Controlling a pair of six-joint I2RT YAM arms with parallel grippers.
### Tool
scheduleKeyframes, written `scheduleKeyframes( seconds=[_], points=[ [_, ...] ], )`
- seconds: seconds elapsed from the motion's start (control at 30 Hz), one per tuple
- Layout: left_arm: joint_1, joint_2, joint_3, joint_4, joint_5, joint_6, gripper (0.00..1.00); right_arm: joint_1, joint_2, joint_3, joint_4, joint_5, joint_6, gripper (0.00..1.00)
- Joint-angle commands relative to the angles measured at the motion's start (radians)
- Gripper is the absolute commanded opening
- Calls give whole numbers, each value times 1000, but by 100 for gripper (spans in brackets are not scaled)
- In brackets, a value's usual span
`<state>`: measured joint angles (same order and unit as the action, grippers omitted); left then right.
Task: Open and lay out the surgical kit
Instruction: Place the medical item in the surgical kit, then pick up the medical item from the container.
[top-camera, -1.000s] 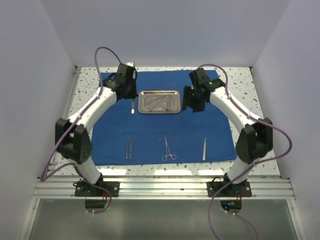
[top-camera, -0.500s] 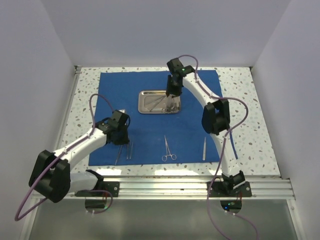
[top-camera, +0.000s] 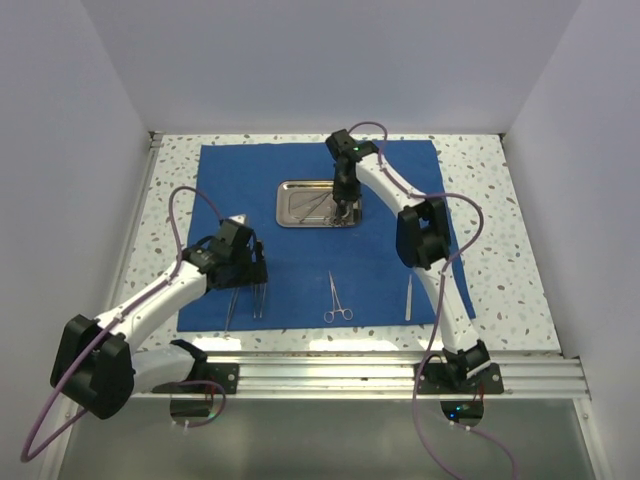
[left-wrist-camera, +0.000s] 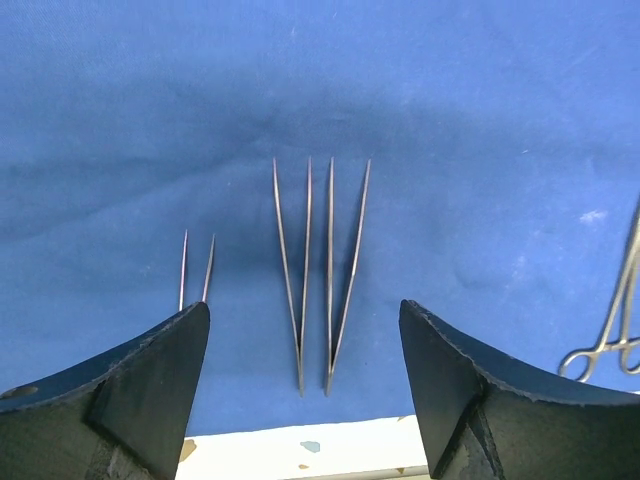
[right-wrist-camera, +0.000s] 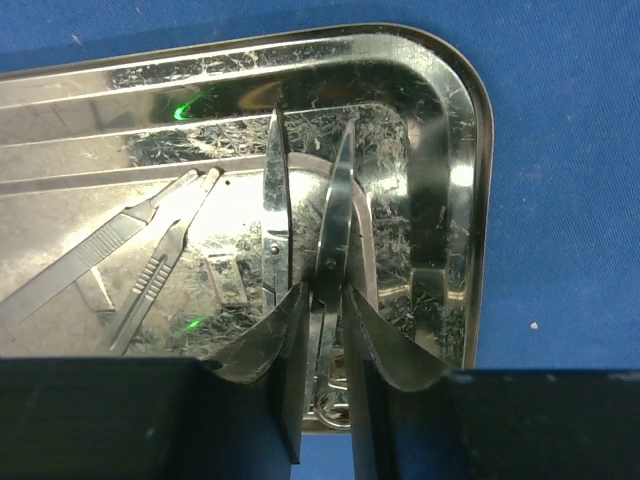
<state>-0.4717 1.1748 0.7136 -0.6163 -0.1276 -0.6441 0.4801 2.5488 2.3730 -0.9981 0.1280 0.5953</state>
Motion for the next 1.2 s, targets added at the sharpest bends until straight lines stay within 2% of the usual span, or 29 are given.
scheduleKeyframes(
  seconds=[0.0,0.13,0.33,0.5,0.7,0.93,1.03,1.13,1.17],
  points=[
    [-1,-29,67,4,-20,9,80,48,34,-12,-36,88,18,23],
    [-1,-35,99,-23,-26,20,80,78,74,-17,-72,130,40,16],
    [-1,-50,119,-37,-21,34,80,92,111,-9,-103,139,57,0],
    [-1,-38,124,-31,-17,46,80,89,53,6,-93,142,37,0],
    [1,-7,159,-7,-10,58,81,83,-88,23,-96,128,34,0],
    [-1,89,260,27,-32,99,81,91,-330,-196,-13,87,64,0],
    [1,160,326,46,-52,135,81,104,-453,-343,24,58,81,0],
    [2,249,400,90,-61,173,86,132,-577,-526,64,35,115,0],
    [2,310,423,99,-64,194,87,144,-616,-640,84,26,126,0]
  ],
)
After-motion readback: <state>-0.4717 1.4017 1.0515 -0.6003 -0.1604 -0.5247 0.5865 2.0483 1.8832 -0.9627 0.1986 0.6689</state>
